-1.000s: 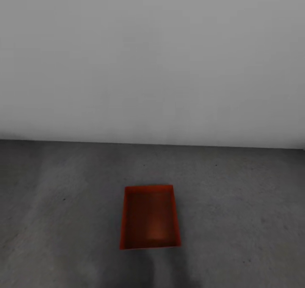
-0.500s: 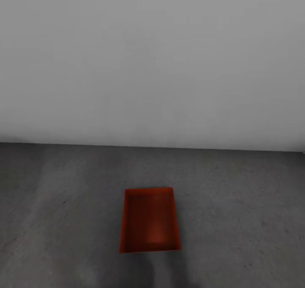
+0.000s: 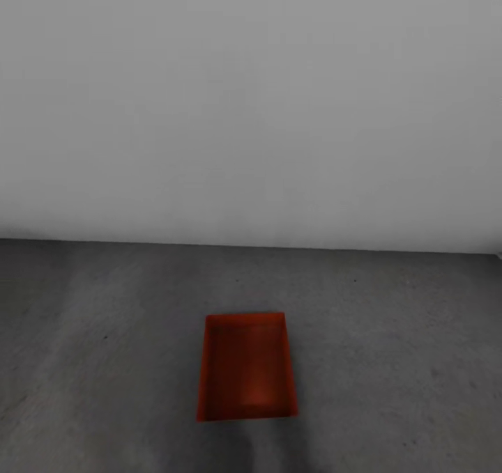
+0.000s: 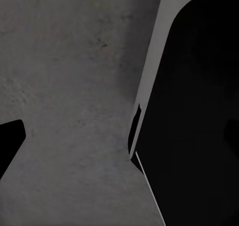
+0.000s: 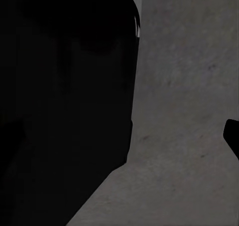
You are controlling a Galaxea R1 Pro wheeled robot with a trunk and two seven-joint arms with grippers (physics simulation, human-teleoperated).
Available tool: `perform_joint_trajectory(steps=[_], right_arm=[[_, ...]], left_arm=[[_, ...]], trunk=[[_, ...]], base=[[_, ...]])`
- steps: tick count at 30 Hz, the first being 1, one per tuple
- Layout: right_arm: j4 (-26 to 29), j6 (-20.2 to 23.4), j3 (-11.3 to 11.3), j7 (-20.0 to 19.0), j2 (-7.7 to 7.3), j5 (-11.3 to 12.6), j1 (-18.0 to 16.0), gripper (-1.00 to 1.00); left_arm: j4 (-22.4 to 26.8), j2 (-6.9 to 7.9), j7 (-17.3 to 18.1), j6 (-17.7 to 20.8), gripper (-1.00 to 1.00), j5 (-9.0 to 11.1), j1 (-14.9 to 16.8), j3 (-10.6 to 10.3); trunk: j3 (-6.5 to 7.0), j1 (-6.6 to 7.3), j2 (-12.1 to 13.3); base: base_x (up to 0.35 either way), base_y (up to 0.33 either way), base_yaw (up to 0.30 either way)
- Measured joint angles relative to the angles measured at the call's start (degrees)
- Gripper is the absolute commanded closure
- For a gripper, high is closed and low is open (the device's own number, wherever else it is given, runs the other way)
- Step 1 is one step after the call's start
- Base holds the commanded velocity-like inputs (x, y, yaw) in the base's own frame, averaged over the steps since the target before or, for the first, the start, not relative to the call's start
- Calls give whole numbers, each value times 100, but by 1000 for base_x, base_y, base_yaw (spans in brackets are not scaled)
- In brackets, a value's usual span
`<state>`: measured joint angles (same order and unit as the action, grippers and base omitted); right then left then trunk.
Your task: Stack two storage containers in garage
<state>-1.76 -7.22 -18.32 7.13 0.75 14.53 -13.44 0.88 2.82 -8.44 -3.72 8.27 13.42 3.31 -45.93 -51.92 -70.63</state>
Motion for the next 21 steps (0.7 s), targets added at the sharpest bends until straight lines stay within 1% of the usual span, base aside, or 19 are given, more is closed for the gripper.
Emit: perform_joint_trajectory(steps=[21], right_arm=[[-1, -4, 2, 8, 1, -1, 26, -100]], left_arm=[[5, 0, 0, -2, -100, 0, 0, -1]], trunk=[[199, 0, 0]], base=[[0, 0, 0]])
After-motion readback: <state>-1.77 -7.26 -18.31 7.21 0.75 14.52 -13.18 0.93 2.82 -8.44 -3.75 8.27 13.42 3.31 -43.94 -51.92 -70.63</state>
